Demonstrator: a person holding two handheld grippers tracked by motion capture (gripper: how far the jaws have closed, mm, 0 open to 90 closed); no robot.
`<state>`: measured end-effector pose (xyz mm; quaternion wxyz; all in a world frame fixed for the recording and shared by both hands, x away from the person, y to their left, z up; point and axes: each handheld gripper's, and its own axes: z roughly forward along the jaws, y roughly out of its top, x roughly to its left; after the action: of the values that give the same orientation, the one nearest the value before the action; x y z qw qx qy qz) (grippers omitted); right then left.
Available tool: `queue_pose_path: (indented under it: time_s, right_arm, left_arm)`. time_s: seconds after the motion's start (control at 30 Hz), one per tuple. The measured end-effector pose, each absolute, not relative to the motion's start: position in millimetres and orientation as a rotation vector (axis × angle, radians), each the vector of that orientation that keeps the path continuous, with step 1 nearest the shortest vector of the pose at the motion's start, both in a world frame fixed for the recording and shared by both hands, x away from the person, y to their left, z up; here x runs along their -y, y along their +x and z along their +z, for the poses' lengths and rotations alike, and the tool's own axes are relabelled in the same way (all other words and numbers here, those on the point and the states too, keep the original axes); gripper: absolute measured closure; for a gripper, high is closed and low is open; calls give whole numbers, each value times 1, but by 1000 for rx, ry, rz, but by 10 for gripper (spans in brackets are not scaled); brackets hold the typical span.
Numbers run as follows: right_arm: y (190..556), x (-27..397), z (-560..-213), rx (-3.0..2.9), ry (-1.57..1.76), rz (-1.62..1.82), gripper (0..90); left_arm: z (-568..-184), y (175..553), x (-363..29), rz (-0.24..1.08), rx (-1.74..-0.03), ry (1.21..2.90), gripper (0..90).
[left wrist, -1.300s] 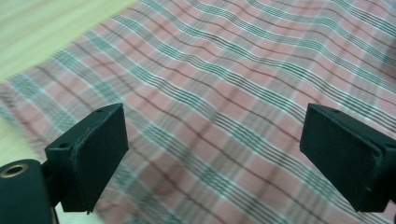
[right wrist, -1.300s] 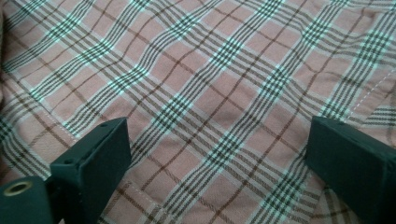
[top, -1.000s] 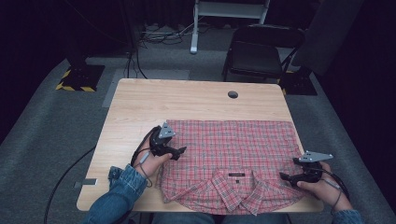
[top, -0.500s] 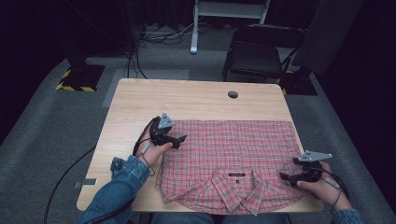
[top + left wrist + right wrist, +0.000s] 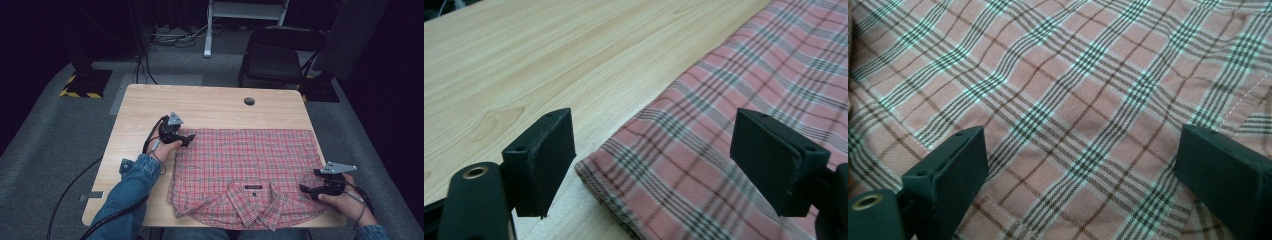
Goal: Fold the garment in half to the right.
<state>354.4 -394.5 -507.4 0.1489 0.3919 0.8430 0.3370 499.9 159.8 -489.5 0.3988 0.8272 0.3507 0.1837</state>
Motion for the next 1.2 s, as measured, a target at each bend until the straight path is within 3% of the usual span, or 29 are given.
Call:
queue_pose_path:
  time_s: [0.73,0.87,1.1,1.2]
  right_arm:
    - [355,394,-508,-2413,1134,973,68]
    - [356,394,-508,-2412,1136,971,68]
    - [356,394,-508,-2411,1137,970,68]
    - [356,394,-508,-2410,1138,970,68]
  left_arm:
    - [-506,519,-170,381,-942,2170,371]
    - [-505,516,-167,380,-934,2164,461]
    - [-505,511,-162,324,-942,2135,788]
    - [-506,512,-162,308,-965,2119,840]
